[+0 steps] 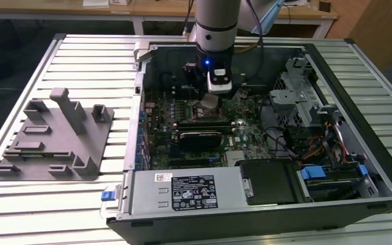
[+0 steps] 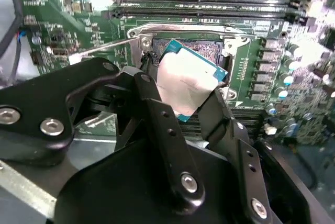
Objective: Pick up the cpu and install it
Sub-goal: 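Place the cpu into insertion slot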
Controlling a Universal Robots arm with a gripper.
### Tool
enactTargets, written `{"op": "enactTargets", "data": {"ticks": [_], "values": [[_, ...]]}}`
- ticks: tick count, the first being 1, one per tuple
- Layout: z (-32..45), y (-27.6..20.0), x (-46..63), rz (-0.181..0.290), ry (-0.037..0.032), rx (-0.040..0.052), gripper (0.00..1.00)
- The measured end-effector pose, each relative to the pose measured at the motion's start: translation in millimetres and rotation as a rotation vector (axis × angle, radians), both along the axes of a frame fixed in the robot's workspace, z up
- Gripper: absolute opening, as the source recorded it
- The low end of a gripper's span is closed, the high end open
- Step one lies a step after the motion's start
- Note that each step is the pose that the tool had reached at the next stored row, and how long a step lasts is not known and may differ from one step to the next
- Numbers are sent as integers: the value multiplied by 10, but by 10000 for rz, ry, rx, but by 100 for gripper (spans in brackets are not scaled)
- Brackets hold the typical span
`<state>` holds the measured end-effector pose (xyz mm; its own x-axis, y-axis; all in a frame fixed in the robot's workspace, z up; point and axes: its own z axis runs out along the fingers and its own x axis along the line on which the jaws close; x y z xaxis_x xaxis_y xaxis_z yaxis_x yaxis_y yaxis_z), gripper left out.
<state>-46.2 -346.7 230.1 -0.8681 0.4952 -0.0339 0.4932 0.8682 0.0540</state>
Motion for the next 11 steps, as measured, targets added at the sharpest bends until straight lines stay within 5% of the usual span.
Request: {"op": "enactTargets", "data": {"ticks": [11], "values": [[-18, 0, 0, -1994, 0, 0, 55]]}}
